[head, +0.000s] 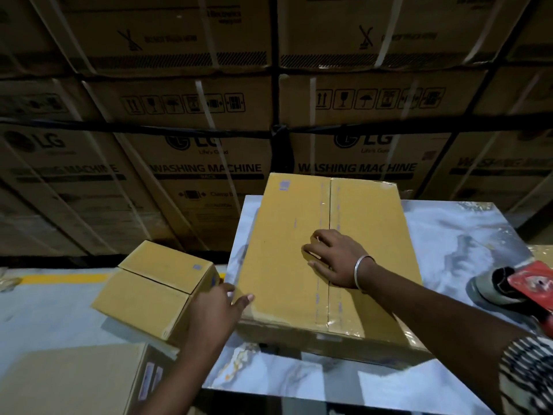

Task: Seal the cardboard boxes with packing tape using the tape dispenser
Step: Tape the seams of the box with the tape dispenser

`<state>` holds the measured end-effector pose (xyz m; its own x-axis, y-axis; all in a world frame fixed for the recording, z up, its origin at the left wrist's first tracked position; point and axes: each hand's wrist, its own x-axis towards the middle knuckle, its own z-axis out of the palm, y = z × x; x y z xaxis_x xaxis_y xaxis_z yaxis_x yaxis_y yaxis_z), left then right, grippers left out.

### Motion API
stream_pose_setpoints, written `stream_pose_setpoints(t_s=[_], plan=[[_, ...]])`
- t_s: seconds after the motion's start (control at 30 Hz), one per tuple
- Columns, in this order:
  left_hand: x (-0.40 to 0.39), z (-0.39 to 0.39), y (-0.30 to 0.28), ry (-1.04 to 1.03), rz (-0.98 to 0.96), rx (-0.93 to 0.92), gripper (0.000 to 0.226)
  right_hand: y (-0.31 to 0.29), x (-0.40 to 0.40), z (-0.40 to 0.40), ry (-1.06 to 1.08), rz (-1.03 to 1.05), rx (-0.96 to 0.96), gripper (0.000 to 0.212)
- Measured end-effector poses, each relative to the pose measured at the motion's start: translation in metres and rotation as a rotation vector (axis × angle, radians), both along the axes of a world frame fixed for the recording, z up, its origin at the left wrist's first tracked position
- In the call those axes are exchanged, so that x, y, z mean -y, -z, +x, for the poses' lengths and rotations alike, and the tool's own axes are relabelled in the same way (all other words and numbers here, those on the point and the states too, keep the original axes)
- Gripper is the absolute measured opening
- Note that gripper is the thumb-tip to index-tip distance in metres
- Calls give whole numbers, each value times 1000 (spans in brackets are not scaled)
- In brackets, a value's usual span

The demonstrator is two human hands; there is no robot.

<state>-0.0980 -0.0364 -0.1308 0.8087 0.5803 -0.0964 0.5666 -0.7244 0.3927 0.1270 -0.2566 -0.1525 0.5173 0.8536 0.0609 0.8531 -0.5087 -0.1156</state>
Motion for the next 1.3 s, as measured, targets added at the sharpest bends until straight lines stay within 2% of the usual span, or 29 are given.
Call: stream_pose_setpoints(t_s=[0.1, 0.17, 0.23, 0.3, 0.37, 0.47, 0.57, 0.63, 0.7, 0.77, 0.87, 1.03, 1.13, 1.3], plan=[[12, -3, -2, -4, -119, -44, 48, 4, 10, -15, 49, 37, -6, 42], [18, 6, 0, 40, -128, -56, 43, 6, 18, -25, 116, 85, -55, 40], [22, 22, 0, 35, -150, -73, 52, 4, 27, -34, 199, 118, -110, 41], [26, 40, 0, -4, -220, -51, 72, 0, 38, -40, 297, 119, -153, 44], [28, 58, 1, -61, -306, -10, 87, -3, 55, -41, 431, 82, -167, 51], [27, 77, 7, -130, -393, 56, 81, -10, 86, -38, 714, 13, -155, 69], [27, 82, 12, -157, -396, 54, 85, -13, 116, -35, 992, -1, -161, 93], [29, 82, 13, -157, -378, 52, 88, -11, 130, -35, 1125, 42, -274, 109], [30, 81, 14, -163, -377, 68, 90, -8, 136, -34, 1195, 132, -443, 102], [29, 80, 17, -177, -387, 82, 89, -9, 136, -36, 1228, 191, -536, 85], [30, 79, 18, -187, -370, 89, 88, -13, 133, -38, 1227, 213, -517, 76], [38, 80, 7, -184, -299, 121, 77, -28, 139, -36, 1205, 213, -489, 73], [43, 85, -7, -177, -259, 121, 81, -47, 149, -29, 1177, 228, -490, 70], [69, 107, -62, -170, -243, 172, 61, -98, 181, -3, 1092, 315, -504, 61]])
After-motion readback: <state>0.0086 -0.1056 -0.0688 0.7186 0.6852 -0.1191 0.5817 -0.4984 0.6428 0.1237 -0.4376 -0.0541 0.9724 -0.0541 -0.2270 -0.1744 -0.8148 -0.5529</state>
